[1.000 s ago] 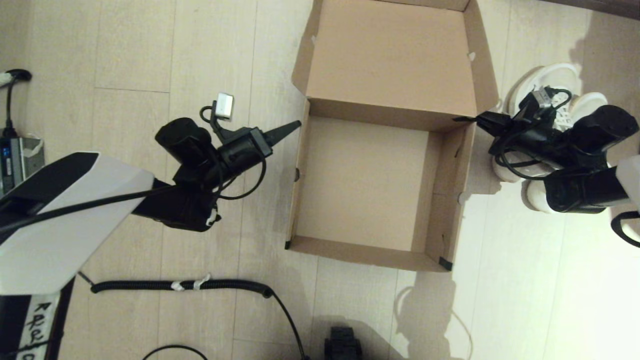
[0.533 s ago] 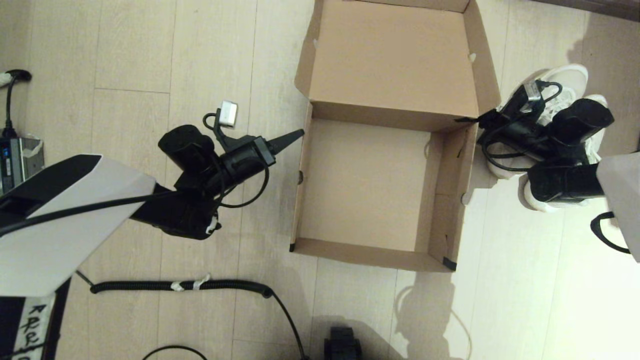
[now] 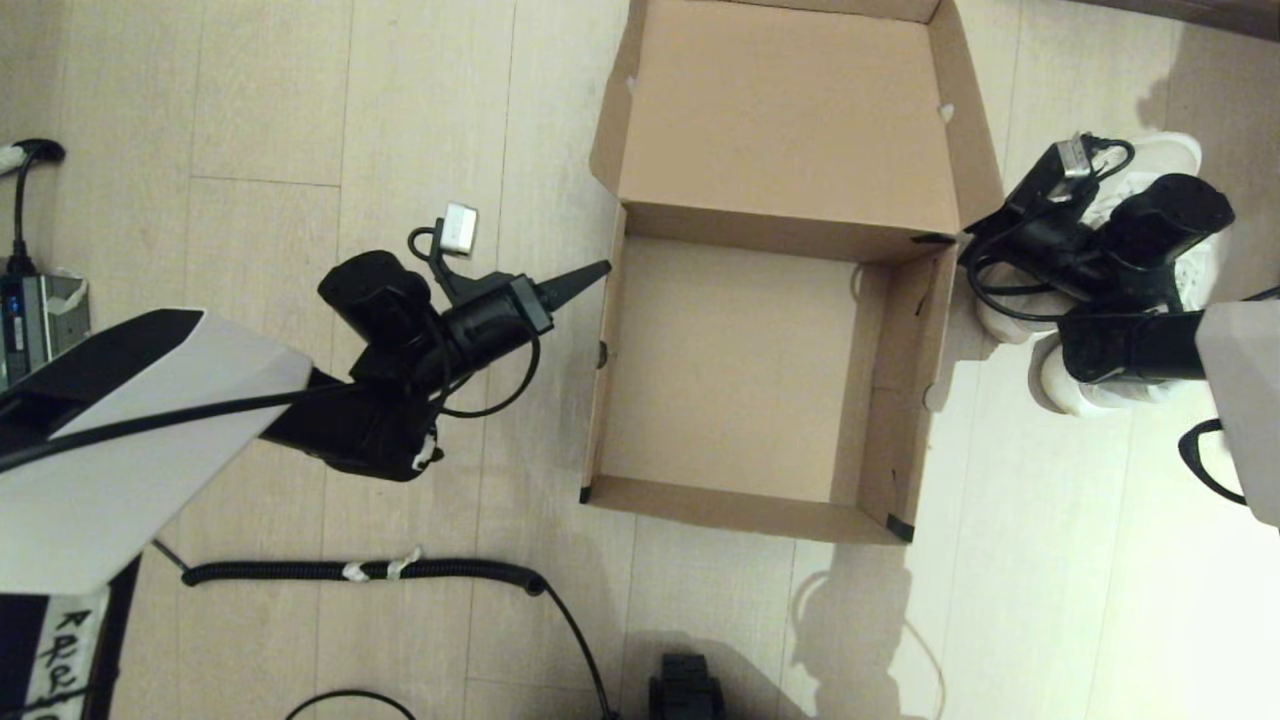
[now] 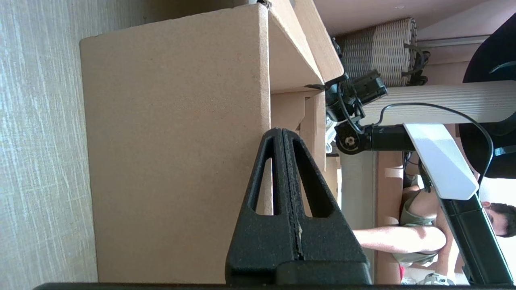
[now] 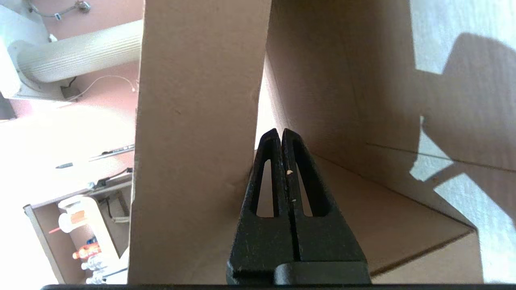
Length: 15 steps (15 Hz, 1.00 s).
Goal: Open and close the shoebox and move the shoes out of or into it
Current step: Close the shoe box
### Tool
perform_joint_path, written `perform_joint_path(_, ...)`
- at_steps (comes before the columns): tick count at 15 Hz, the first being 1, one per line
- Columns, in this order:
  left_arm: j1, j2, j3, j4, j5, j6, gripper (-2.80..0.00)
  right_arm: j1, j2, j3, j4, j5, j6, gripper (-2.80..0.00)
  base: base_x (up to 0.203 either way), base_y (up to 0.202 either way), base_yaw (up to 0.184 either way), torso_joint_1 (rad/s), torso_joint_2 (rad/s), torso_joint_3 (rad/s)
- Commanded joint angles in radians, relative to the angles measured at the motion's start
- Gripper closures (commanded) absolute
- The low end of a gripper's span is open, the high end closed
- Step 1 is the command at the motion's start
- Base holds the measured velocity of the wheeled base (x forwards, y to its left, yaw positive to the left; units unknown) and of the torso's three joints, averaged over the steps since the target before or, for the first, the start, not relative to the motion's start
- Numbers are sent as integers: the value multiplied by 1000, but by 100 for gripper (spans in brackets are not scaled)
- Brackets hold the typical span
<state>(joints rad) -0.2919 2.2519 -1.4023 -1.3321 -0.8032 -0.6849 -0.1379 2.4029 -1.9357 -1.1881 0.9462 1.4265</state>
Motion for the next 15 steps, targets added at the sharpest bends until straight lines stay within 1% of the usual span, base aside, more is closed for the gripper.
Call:
perform_joint_path(1,0,-2,0,-7,-4,-4,0,0,-18,-2,-10,6,11,0,0,0,0,0,0,0)
perform_joint_path(7,0,3,0,-7,-4,-4,0,0,-67,-2,-11,7,63,0,0,0,0,0,0,0)
perform_joint_path(10,-2,11,1,-8,-5,-4,0,1,-59,5,-12,28,77,0,0,0,0,0,0,0)
perform_joint_path(11,-4,11,0,-7,-4,-4,0,1,-60,19,-14,59,76,0,0,0,0,0,0,0)
perform_joint_path(13,-16,14,7,-7,-4,-4,0,4,-70,77,-20,84,71,0,0,0,0,0,0,0)
perform_joint_path(15,-34,3,54,-18,-4,-4,0,13,-96,164,-45,109,66,0,0,0,0,0,0,0)
